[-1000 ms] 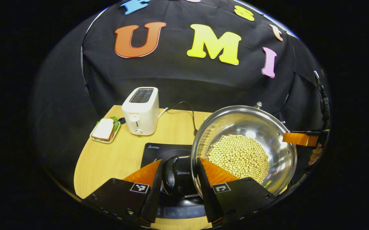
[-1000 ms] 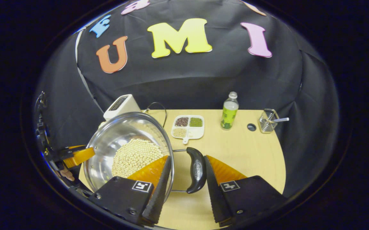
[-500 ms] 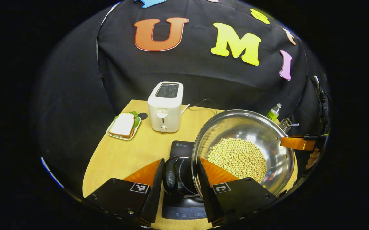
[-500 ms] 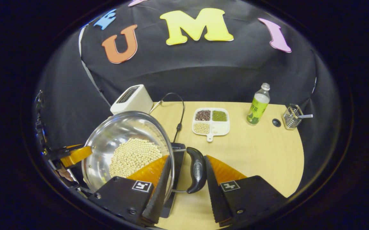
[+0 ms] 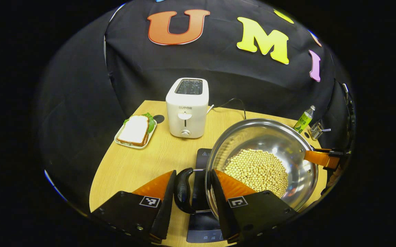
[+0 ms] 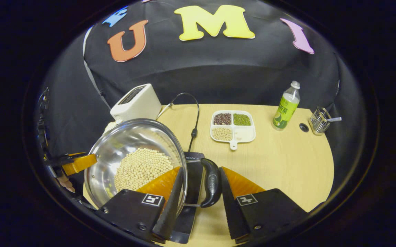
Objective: First push the handle of the pot to place it horizontally, then grasp the pot with both hands and set it on the induction cooktop.
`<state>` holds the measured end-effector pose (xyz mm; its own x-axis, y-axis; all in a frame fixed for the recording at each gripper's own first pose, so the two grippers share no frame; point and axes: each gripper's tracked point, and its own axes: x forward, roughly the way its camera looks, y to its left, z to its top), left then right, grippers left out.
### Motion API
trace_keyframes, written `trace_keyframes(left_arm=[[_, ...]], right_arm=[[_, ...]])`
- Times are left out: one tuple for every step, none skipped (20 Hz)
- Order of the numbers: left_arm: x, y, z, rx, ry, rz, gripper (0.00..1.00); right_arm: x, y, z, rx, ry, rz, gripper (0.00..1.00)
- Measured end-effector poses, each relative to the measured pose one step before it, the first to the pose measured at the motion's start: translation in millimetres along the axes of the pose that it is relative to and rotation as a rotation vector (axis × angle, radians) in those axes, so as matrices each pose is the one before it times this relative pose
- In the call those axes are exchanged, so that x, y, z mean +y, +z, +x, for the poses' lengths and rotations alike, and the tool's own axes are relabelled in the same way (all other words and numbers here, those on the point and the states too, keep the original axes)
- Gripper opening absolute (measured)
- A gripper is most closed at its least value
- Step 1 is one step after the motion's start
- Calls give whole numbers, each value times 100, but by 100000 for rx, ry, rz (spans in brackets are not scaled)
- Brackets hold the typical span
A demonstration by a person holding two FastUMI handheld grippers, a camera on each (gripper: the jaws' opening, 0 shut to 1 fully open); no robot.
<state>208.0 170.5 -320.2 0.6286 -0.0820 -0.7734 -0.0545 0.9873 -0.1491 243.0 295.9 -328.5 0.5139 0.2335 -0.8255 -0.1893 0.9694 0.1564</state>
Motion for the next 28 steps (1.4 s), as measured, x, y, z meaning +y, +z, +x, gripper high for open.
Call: trace_keyframes(left_arm=[[110,-205,438,590,378,-192,57],[199,-280,385,418,426,266,57],[126,-230,349,-39,247,685,57],[59,-44,169,-237,206,194,57],[-6,-110,38,176,33,-171,57],[-58,-113,183,-526,-247,-31,57],[119,-312,251,-10,-358,-75,57],[123,-348,351,169,-774,-499,57],[13,-343,401,-66,-698,-585,57],[20,322,-64,-2725,-387,709,57],[42,236,222,-1476,-149,1260,57],[-67,-137,-303,-858,122,953,47],[50,96,69,-1640,-166,513,48],[-47,-64,124,-386,-254,-351,57],[-36,2,-82,-341,-403,-970,59],[-8,3,110,-335,-413,-607,59],[5,3,-13,-204,-150,-664,60],[-23,16,8,-549,34,-1234,61],[14,-24,122,-475,-16,-854,62],[21,85,144,-417,-261,-800,63],[85,-11,25,-506,25,-474,64],[102,16,65,-338,-188,-452,65],[99,-2,201,-634,82,14,67],[90,58,-29,-625,448,98,68],[272,82,-85,-880,901,94,73],[230,-89,-153,-688,1284,-394,76],[281,-41,-220,-1054,1461,-237,84],[242,-60,-135,-828,1774,-473,88]], right_arm=[[-62,-424,544,231,-809,-160,62],[70,-710,313,451,-401,327,62],[90,-457,277,-31,-134,814,62],[44,-426,402,-109,-161,193,62],[31,-278,322,-600,-87,-52,62],[-28,-442,189,16,-193,-459,64],[14,-317,125,141,-71,231,62],[19,-97,271,-569,-239,-859,62],[-149,-65,180,-347,-387,48,62],[-15,-92,-75,-979,132,385,62],[17,-125,-85,-453,276,915,62],[-3,-17,269,-1410,197,979,62],[-53,-74,142,-452,95,-684,63],[-49,-25,-73,-869,40,-504,63],[25,58,75,-1053,-22,-212,64],[-65,-129,23,-460,-183,-839,65],[-5,-26,-25,-742,-254,-554,65],[3,-59,22,-624,-245,-437,66],[12,-5,21,-653,-328,-190,67],[-50,-105,-62,-359,-333,-368,67],[38,58,19,-419,-313,-34,67],[-12,-139,-121,-192,-187,188,68],[57,-26,-44,-380,75,329,69],[-29,95,-14,-692,401,246,69],[38,194,-189,-1287,920,440,69],[-64,181,-357,-2035,947,759,69],[-42,339,-416,-2519,948,670,67],[-314,346,-542,-2135,442,509,69]])
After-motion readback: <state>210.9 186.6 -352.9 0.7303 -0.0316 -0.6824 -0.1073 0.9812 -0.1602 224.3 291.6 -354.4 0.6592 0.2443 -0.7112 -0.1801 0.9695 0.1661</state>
